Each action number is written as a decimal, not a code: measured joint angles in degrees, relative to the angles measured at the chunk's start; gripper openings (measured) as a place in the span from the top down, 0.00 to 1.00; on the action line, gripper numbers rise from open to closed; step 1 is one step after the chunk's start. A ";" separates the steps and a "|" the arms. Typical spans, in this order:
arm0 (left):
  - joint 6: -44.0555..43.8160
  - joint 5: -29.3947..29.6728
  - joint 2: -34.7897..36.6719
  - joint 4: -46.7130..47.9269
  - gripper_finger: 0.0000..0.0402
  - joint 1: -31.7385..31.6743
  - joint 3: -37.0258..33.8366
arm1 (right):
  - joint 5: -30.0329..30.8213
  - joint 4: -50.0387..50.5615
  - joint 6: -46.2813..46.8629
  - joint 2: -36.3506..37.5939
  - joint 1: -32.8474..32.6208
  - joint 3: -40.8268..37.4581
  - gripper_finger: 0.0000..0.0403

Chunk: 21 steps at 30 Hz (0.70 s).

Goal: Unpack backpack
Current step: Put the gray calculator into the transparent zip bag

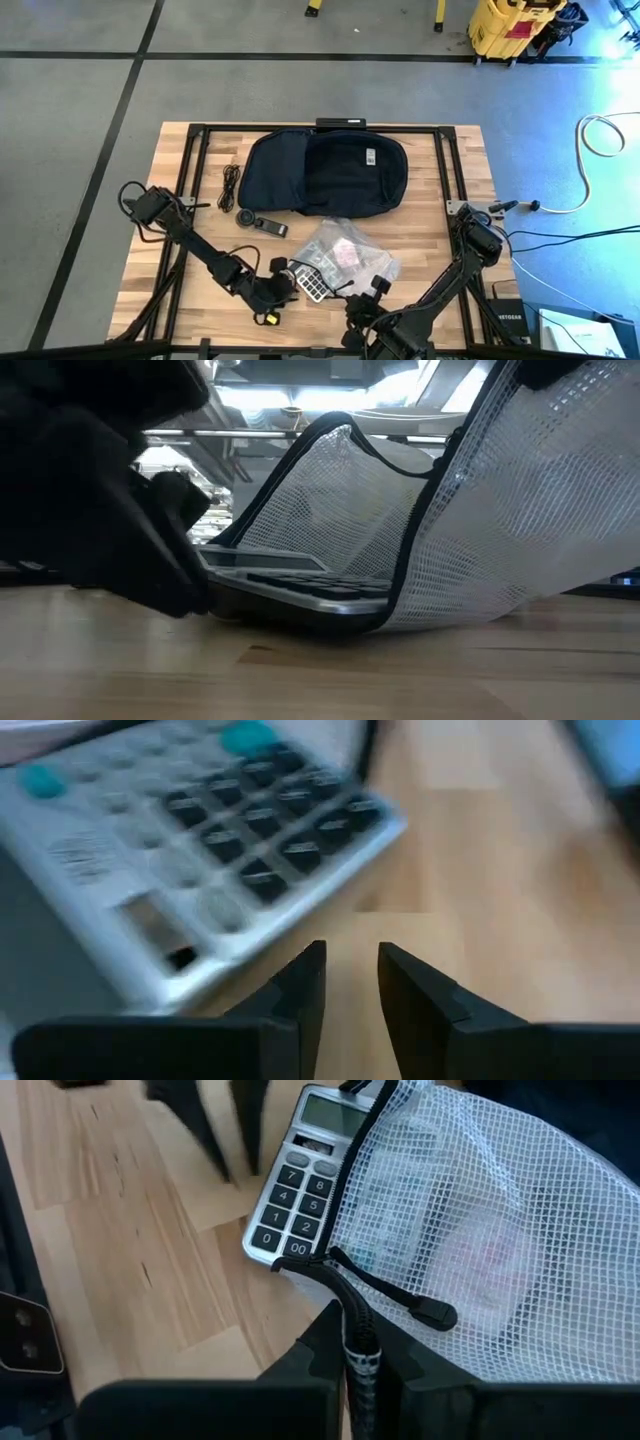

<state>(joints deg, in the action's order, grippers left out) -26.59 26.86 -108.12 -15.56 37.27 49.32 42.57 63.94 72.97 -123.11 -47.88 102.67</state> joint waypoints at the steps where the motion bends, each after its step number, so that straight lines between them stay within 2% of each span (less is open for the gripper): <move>1: 0.11 1.57 -0.17 0.53 0.80 -0.26 -0.04 | 0.00 0.00 0.00 0.00 0.00 0.00 1.00; 3: 0.00 4.47 -0.96 -0.16 0.80 -0.81 -0.06 | 0.02 0.02 0.00 0.00 0.00 0.00 1.00; 6: 0.02 5.68 -2.97 -2.01 0.80 -2.03 -0.06 | -0.12 -0.16 0.00 0.00 0.00 0.00 1.00; 14: 2.59 6.07 -7.67 -12.74 0.80 -3.67 -0.04 | -4.79 -5.04 -4.66 -1.14 -0.09 0.00 1.00; 21: 7.02 5.51 -7.78 -14.93 0.80 -4.03 -0.04 | -10.33 -9.12 -8.37 -4.88 -0.11 -0.02 0.99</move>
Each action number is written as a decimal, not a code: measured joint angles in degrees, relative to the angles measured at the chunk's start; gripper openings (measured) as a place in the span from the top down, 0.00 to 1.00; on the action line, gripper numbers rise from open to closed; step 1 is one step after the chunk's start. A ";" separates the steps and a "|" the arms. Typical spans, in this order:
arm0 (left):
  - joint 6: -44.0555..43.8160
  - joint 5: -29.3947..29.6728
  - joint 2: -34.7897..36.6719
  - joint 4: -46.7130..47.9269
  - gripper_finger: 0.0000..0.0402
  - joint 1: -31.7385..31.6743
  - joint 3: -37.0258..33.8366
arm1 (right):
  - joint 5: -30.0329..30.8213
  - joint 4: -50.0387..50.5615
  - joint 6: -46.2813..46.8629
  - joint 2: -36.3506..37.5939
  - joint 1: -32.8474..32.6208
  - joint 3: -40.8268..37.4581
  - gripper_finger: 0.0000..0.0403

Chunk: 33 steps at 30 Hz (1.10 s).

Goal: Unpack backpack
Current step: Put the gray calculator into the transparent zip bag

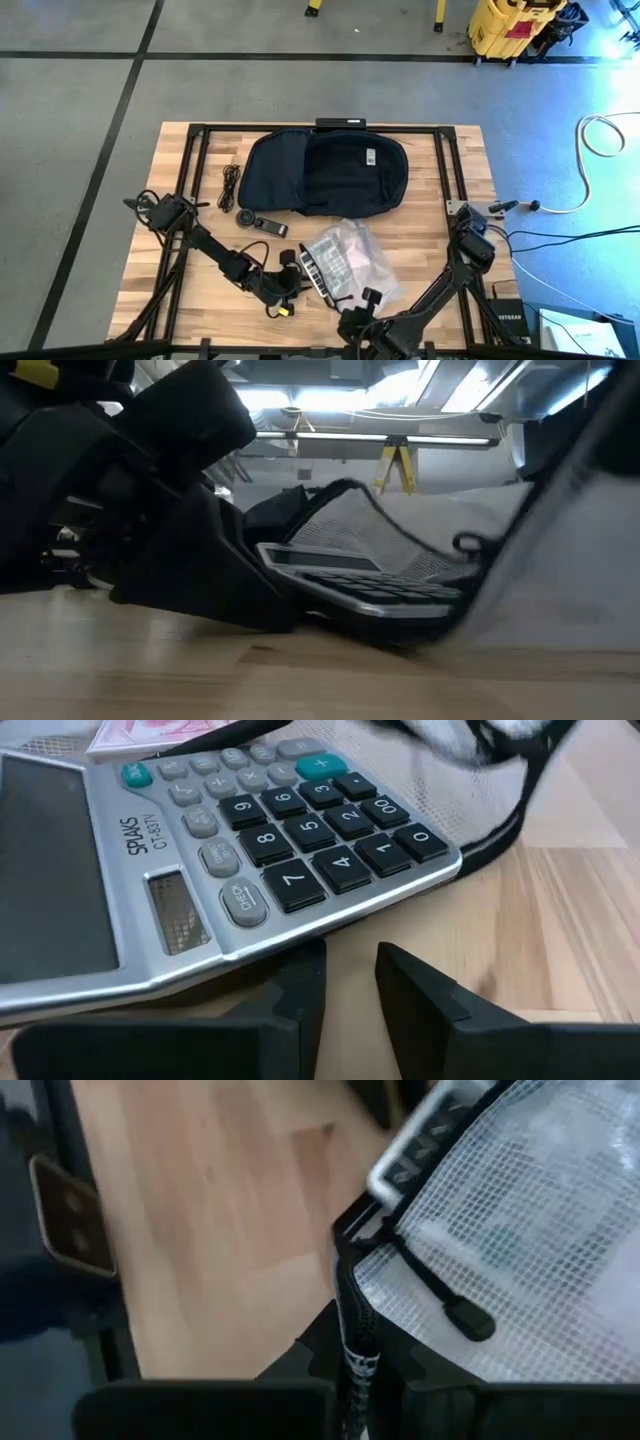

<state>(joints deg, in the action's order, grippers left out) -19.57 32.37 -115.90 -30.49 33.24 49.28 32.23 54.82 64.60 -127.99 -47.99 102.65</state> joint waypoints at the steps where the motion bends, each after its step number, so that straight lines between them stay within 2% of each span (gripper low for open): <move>1: 0.07 -0.05 0.00 -0.04 0.80 -0.08 0.00 | -1.15 -0.86 -0.68 -0.42 0.00 0.00 0.99; 7: 0.88 -0.17 -0.18 -2.64 0.80 -1.49 0.05 | -1.81 -7.69 -8.82 -1.59 0.01 0.00 0.97; 13: 1.74 -2.49 -0.22 -3.56 0.80 -4.18 2.46 | 0.08 -8.42 -9.81 -1.61 0.13 0.00 0.99; 19: 3.58 -7.02 -0.22 -3.65 0.80 -6.60 4.04 | 0.31 -8.42 -9.81 -1.60 0.13 0.00 0.99; 23: 1.57 -10.04 -0.27 -3.70 0.80 -8.30 4.04 | 2.05 -8.50 -9.86 -1.61 0.33 0.00 0.99; 28: -0.45 -17.19 0.03 -2.56 0.80 -8.63 4.07 | 2.09 -8.72 -9.86 -1.61 0.86 0.00 0.99; 30: -0.62 -17.10 0.58 -2.86 0.80 -7.67 4.08 | 2.05 -8.88 -9.86 -1.60 0.81 0.00 0.99; 33: 1.37 -12.36 1.86 0.90 0.80 -6.19 4.07 | 1.71 -8.99 -9.86 -1.61 0.80 0.00 0.99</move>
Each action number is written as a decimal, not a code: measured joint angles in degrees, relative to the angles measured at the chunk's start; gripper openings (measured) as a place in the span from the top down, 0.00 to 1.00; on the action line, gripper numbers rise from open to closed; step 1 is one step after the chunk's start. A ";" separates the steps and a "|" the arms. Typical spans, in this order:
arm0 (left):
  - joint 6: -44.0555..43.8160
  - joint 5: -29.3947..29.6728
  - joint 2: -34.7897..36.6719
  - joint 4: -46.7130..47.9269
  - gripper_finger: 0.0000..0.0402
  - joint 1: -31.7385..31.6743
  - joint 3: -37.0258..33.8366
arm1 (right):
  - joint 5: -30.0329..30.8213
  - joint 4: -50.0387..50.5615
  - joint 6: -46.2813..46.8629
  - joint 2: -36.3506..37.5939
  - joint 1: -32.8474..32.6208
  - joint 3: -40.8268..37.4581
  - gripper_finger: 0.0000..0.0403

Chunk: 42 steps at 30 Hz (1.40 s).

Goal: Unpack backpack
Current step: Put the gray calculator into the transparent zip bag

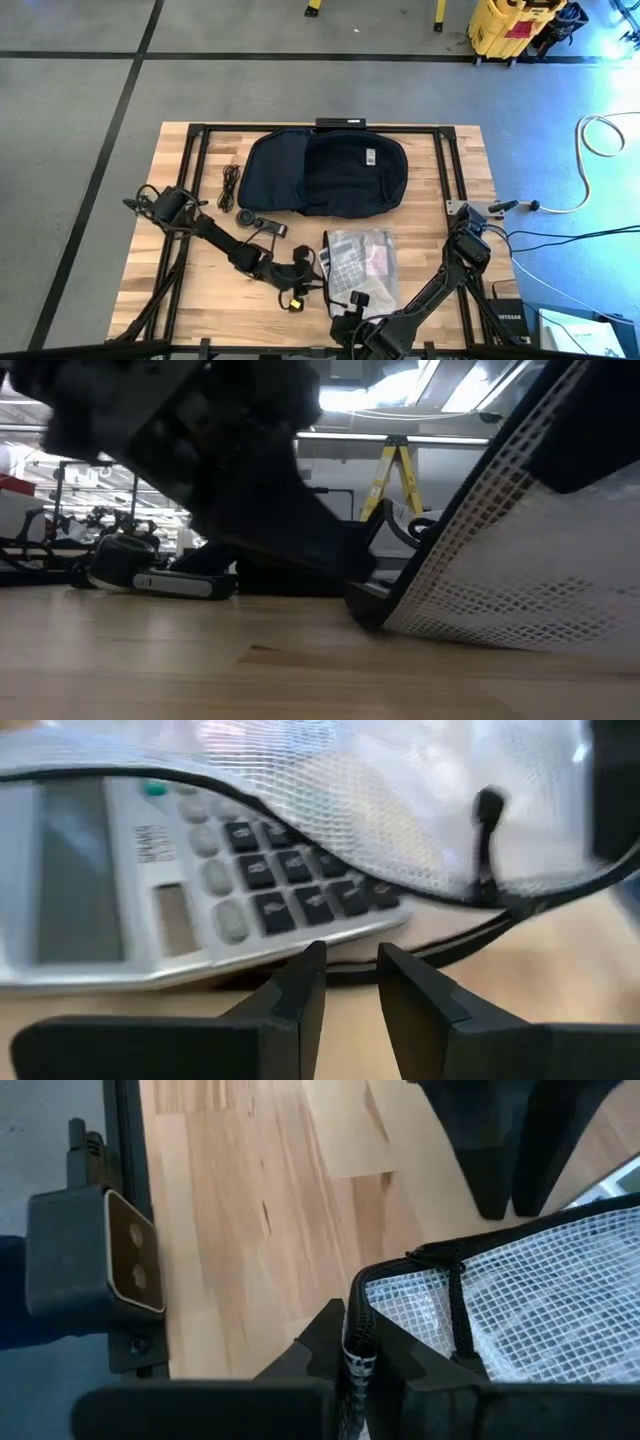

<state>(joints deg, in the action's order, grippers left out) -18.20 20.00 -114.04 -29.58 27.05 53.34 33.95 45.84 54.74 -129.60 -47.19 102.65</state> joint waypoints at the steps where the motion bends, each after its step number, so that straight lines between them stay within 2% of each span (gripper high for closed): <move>1: 0.54 2.21 0.48 2.02 0.80 0.39 -0.06 | -0.06 0.01 0.01 0.00 -0.03 0.00 0.99; 6: 0.21 9.95 3.55 10.74 0.80 1.40 -0.55 | -0.69 0.19 0.39 0.00 -0.03 0.00 0.98; 10: -0.76 12.62 3.93 14.99 0.80 2.14 -0.72 | -5.04 2.01 0.27 0.02 -0.40 0.00 0.94; 12: -0.51 12.62 3.97 14.71 0.80 2.14 -0.70 | -6.83 3.90 0.45 0.02 -0.67 0.02 0.91; 17: -1.52 12.40 4.00 15.63 0.80 2.61 -0.66 | -6.30 11.79 7.66 0.23 -2.99 0.04 0.83; 20: -0.92 10.43 4.00 15.67 0.80 3.82 -0.66 | -6.55 16.27 11.52 0.46 -4.57 2.11 0.76; 23: 0.15 9.29 4.00 15.86 0.80 5.25 -0.66 | -6.41 25.30 17.74 0.69 -6.67 5.70 0.66; 26: -0.75 9.17 4.00 15.84 0.80 6.51 -0.66 | -4.15 31.25 24.64 0.74 -8.66 8.53 0.56; 28: -2.02 8.27 4.00 15.58 0.80 7.54 -0.66 | -1.24 30.10 27.31 0.74 -9.39 10.32 0.51; 32: -0.03 6.60 4.00 14.32 0.80 11.13 -0.92 | 3.17 20.04 21.99 0.72 -8.14 12.77 0.48; 35: 2.77 6.31 4.00 6.60 0.80 13.83 -4.29 | 9.17 11.54 13.72 0.74 -5.97 13.46 0.51; 36: 3.28 6.24 4.00 3.62 0.80 14.43 -5.90 | 8.98 8.85 10.55 0.70 -4.86 13.34 0.52; 39: 3.92 3.70 4.00 -6.61 0.80 15.24 -11.06 | 1.13 3.31 3.36 -0.92 -0.68 13.16 0.55; 42: 6.41 -2.15 4.00 -14.34 0.80 14.99 -14.36 | -5.43 3.05 -0.35 -3.05 3.23 12.96 0.56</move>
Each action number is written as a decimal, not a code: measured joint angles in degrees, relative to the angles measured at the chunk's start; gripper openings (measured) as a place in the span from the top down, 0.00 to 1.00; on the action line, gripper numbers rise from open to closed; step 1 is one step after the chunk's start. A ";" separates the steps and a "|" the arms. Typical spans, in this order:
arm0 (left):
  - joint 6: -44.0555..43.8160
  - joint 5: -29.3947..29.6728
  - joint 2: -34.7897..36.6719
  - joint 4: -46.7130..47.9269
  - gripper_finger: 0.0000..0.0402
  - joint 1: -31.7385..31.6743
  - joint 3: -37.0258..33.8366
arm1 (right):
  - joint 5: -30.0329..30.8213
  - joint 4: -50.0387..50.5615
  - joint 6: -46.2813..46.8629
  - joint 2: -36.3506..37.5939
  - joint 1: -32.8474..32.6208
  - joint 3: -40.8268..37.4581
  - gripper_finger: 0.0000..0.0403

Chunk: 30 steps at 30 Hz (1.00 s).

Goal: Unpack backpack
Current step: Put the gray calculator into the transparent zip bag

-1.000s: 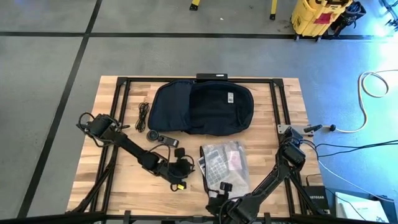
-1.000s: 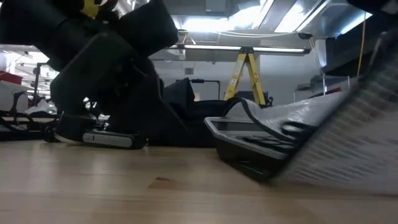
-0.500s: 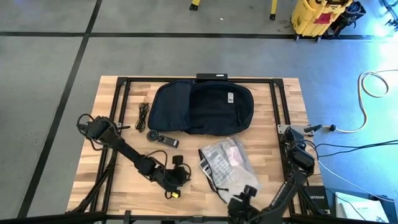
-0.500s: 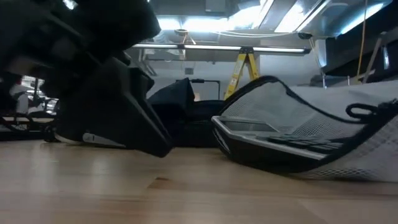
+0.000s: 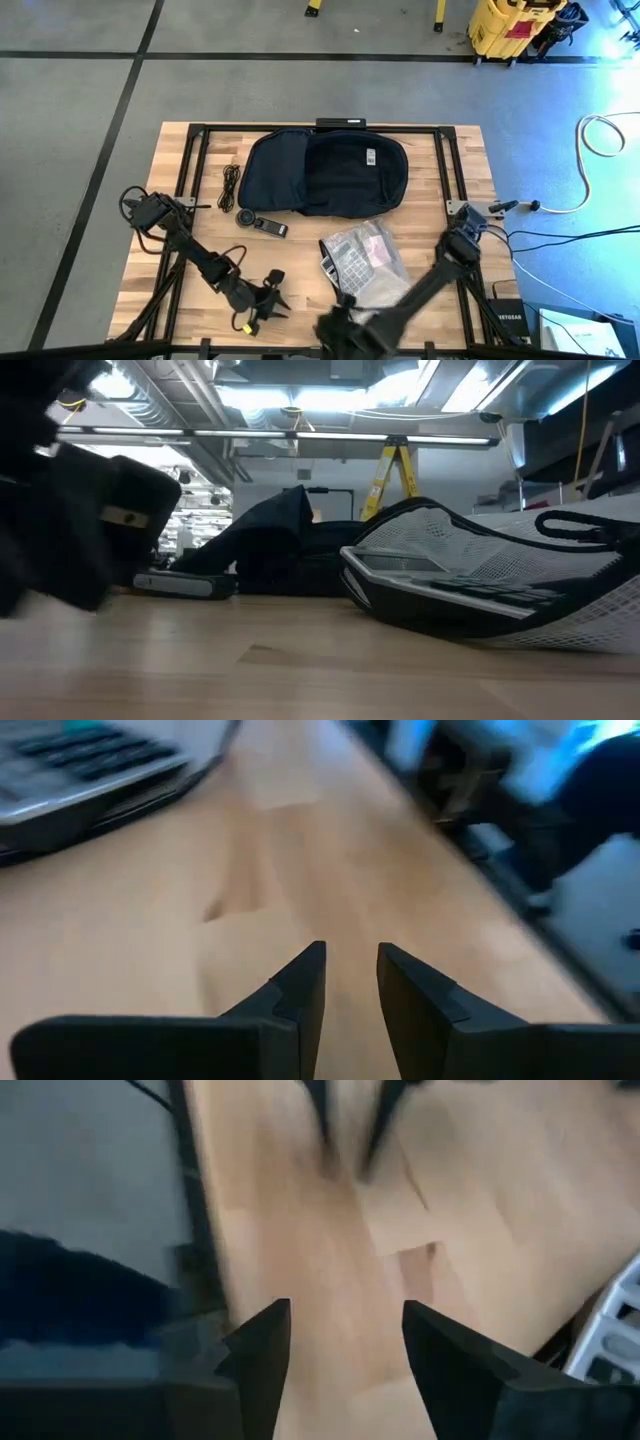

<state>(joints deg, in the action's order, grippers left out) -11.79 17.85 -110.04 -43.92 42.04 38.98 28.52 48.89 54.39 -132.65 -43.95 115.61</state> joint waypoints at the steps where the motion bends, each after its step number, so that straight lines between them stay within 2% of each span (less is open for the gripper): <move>1: 0.65 -1.92 0.00 -1.40 0.80 -0.14 -0.37 | -2.16 0.48 -0.85 -0.45 1.15 0.00 0.57; 5: 4.28 -3.80 0.02 -1.88 0.80 -0.15 -0.53 | -8.84 2.81 -0.41 -1.23 4.19 0.00 0.57; 10: 7.96 -4.02 0.07 -5.97 0.80 -0.20 -0.53 | -22.41 4.62 2.33 -1.27 8.82 0.00 0.57; 14: 11.05 -4.18 0.07 -6.80 0.80 -0.20 -0.55 | -23.44 5.09 2.69 -1.41 11.91 0.02 0.57; 18: 12.37 -4.18 0.07 -6.24 0.80 -0.18 -0.57 | -23.70 11.83 5.61 -1.66 14.42 0.02 0.57; 30: 15.81 -4.20 0.07 -4.19 0.80 -0.20 -0.57 | -34.35 13.79 8.41 -1.67 17.30 0.02 0.57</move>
<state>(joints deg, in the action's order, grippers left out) 4.02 13.66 -109.97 -48.11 41.85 38.41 -5.83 62.68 62.80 -134.32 -26.65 115.63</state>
